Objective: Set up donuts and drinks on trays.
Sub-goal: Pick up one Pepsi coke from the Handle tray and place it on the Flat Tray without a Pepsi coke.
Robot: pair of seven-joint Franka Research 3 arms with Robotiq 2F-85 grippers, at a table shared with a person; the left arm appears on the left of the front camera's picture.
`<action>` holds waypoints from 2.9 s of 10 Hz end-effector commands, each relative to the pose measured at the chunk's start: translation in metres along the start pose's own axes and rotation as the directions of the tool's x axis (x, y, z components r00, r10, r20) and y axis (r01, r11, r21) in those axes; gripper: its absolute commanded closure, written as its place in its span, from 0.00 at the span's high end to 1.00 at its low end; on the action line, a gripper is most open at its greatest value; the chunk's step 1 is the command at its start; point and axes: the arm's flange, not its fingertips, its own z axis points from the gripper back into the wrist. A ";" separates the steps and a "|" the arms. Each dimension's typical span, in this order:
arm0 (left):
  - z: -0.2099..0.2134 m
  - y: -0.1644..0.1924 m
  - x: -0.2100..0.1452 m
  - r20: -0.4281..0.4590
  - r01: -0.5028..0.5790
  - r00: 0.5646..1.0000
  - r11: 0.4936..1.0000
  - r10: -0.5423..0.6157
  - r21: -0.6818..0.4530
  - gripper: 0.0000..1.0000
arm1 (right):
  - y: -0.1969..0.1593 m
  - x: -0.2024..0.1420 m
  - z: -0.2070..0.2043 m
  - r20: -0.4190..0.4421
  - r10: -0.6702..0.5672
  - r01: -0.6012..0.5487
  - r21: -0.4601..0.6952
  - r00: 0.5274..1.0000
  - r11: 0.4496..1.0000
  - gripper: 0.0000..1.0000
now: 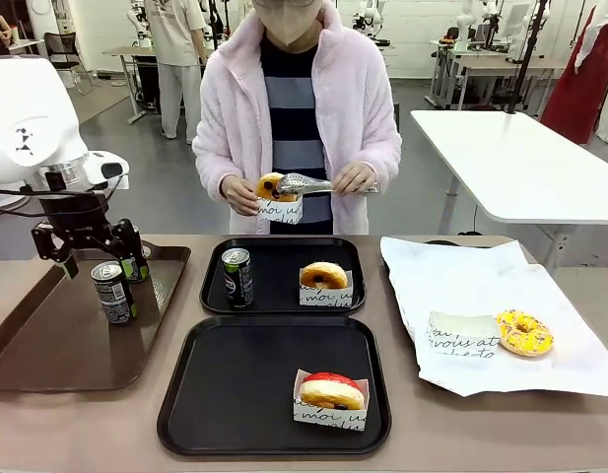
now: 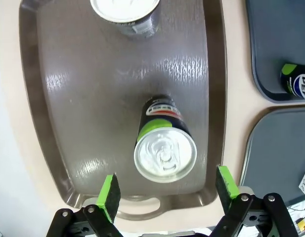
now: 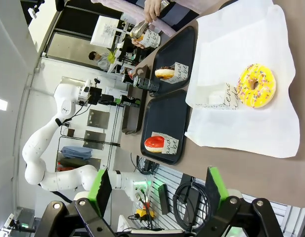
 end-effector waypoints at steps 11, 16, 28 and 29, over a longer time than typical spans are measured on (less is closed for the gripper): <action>-0.036 -0.009 0.017 0.067 0.030 0.997 0.998 -0.034 0.055 0.00 | 0.001 0.003 -0.001 0.015 0.013 -0.013 0.027 1.000 1.000 1.00; -0.032 -0.007 0.014 0.024 0.026 0.999 0.996 -0.028 0.088 0.00 | 0.001 0.003 -0.001 0.015 0.013 -0.013 0.027 1.000 1.000 1.00; 0.118 -0.015 -0.083 0.053 0.266 0.960 0.954 -0.275 0.140 0.00 | 0.001 0.003 -0.001 0.015 0.013 -0.013 0.027 1.000 1.000 1.00; 0.118 -0.015 -0.083 0.053 0.266 0.960 0.954 -0.275 0.140 0.00 | 0.001 0.003 -0.001 0.015 0.013 -0.013 0.027 1.000 1.000 1.00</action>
